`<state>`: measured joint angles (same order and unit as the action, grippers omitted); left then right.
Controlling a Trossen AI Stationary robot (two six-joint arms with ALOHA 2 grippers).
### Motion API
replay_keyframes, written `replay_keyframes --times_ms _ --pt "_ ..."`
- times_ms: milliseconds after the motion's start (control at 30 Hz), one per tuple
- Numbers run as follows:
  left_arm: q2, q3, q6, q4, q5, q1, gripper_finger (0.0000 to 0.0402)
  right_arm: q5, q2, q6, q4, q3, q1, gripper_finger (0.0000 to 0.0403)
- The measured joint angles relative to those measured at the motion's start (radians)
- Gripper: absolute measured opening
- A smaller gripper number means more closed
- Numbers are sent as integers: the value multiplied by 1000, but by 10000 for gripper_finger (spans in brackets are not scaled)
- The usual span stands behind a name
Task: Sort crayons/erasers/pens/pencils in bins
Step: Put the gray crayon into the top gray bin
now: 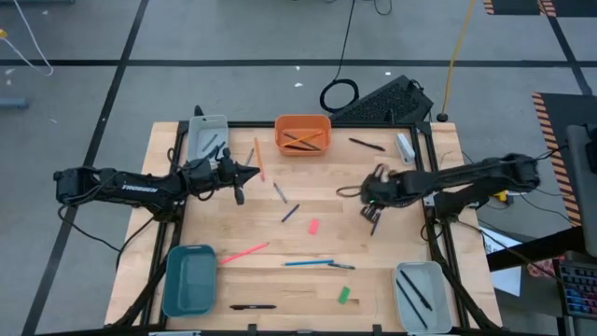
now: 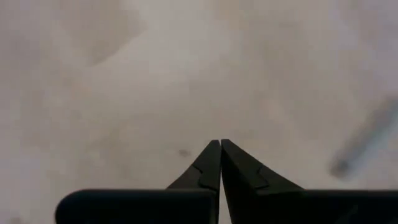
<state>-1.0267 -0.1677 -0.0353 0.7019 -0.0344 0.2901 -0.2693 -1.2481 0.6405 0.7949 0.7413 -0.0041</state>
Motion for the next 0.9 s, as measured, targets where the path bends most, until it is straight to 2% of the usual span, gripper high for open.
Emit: replay_keyframes --times_ms 200,367,467,633,767,900 --pt "0 0 3 -1 0 0 26 -72 289 246 -19 -243 -110 17" --pt "0 0 4 1 0 0 26 -75 430 293 -215 -418 -218 72" --pt "0 0 9 5 0 0 26 -100 457 246 -298 -454 -272 116" --pt "0 0 11 5 0 0 26 -174 455 143 -308 -455 -340 170" --pt "0 0 10 6 0 0 26 -215 427 133 -268 -457 -401 181" --pt "0 0 10 5 1 0 26 -140 385 105 -361 -495 -433 174"
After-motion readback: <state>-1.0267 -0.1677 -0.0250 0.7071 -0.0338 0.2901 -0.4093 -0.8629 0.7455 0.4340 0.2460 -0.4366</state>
